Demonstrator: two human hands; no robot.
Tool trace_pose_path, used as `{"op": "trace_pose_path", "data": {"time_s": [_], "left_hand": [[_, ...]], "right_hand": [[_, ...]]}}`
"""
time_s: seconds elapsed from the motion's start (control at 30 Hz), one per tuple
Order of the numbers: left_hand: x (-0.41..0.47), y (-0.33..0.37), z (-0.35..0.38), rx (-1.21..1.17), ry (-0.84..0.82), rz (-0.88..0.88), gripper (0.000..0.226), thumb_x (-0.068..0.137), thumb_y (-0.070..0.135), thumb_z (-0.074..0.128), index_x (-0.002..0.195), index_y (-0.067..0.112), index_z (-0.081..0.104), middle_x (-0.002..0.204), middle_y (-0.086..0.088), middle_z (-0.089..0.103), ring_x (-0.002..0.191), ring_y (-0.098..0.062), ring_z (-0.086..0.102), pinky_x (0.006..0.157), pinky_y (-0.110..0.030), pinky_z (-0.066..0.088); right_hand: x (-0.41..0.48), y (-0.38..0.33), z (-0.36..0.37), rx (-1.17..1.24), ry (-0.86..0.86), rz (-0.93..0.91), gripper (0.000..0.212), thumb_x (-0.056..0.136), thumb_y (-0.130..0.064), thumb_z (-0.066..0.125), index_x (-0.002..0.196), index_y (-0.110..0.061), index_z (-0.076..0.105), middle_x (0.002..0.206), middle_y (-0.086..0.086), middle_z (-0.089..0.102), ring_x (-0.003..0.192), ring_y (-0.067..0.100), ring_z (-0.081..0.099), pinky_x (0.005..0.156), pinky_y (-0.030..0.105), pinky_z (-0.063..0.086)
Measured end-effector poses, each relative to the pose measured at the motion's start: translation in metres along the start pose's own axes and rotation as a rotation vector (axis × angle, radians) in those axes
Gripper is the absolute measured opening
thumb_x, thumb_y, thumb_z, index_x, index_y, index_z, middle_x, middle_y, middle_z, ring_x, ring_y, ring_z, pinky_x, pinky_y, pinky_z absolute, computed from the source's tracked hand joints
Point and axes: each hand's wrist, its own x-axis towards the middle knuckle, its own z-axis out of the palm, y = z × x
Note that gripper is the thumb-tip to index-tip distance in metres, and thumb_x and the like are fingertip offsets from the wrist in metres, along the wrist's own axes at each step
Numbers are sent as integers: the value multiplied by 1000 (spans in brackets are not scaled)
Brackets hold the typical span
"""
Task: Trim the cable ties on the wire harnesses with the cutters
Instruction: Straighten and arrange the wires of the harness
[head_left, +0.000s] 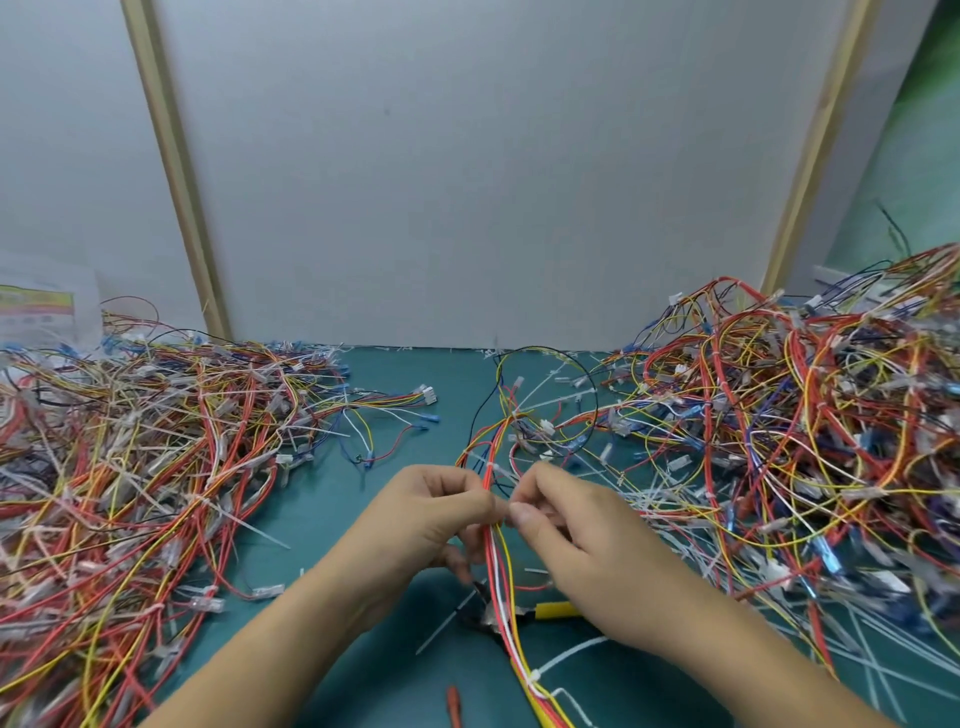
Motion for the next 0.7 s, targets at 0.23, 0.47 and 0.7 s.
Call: {"op": "trace_pose_path", "data": {"time_s": [0.23, 0.47, 0.7], "left_hand": [[1, -1, 7, 21, 16, 11, 21, 67, 17, 58, 47, 18, 55, 49, -4, 43, 42, -17, 42, 43, -24, 42], [3, -2, 6, 46, 37, 41, 23, 66, 16, 57, 43, 19, 53, 46, -4, 41, 39, -16, 43, 43, -21, 41], [3, -1, -3, 72, 65, 57, 38, 77, 36, 65, 48, 14, 55, 43, -9, 46, 37, -21, 50, 40, -24, 40]], "right_hand": [[4, -6, 7, 167, 27, 61, 37, 89, -25, 48, 57, -14, 34, 53, -6, 29, 53, 6, 30, 54, 36, 26], [6, -5, 9, 202, 39, 53, 33, 81, -32, 44, 52, -21, 33, 50, -8, 29, 50, 5, 29, 51, 32, 25], [5, -2, 6, 182, 55, 43, 33, 81, -25, 47, 54, -12, 31, 54, -2, 26, 53, 7, 28, 53, 36, 24]]}}
